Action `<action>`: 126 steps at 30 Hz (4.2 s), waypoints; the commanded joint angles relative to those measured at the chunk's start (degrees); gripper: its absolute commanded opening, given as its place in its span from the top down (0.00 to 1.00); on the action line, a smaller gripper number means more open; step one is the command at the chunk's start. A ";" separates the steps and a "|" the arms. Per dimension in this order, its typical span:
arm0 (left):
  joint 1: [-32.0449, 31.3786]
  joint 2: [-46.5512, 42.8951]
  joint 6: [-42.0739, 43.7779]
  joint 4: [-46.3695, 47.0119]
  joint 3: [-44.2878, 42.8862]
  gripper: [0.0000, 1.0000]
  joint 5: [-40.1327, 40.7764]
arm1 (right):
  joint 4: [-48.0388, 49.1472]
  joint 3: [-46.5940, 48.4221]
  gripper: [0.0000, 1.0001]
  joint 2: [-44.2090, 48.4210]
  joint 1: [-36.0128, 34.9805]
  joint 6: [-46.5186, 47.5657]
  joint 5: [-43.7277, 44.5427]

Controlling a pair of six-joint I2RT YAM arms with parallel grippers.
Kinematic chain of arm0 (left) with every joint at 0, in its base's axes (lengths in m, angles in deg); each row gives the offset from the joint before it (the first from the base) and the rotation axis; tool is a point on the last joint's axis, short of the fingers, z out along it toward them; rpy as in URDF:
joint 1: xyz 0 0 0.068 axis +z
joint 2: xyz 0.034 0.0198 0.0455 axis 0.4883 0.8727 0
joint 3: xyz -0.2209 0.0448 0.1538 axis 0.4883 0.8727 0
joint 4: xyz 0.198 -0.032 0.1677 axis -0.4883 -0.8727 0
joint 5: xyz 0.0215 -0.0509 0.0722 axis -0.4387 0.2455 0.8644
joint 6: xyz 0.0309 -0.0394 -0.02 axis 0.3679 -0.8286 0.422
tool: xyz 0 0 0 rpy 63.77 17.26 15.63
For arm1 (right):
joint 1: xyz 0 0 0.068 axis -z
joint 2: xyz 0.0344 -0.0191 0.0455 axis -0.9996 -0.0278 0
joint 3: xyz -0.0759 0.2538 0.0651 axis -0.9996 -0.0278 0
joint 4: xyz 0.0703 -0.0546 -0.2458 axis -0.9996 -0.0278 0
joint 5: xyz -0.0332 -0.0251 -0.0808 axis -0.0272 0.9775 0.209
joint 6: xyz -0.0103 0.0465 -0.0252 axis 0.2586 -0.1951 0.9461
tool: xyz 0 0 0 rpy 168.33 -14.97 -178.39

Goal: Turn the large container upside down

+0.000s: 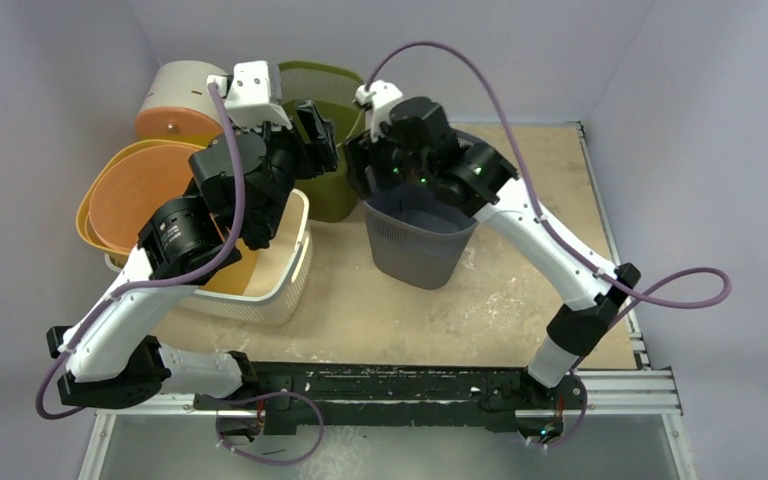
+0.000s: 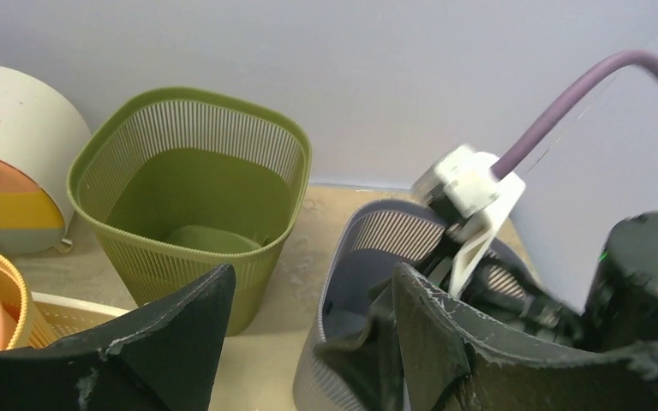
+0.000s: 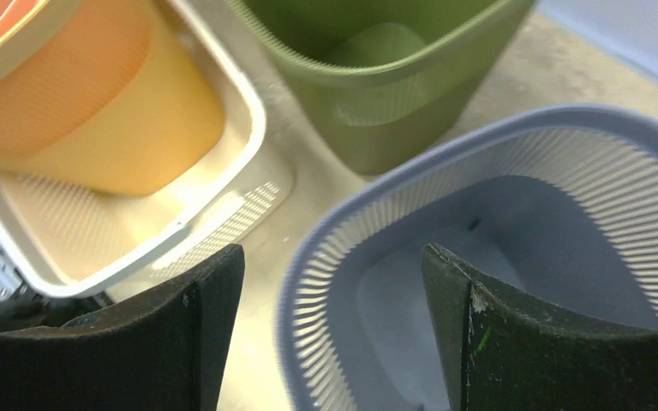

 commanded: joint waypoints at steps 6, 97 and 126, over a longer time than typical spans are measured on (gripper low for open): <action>-0.03 -3.04 -1.64 -0.39 -0.05 0.35 -0.75 | -6.21 -1.16 0.27 -0.26 -4.46 -6.33 6.12; -0.03 12.02 3.24 -7.85 -14.65 0.32 -3.93 | 155.02 -71.25 0.85 -17.44 61.30 -99.94 -28.32; 0.06 16.70 0.62 -2.63 -4.34 0.31 -12.32 | 154.65 -86.52 0.55 -21.98 74.57 -86.69 -47.32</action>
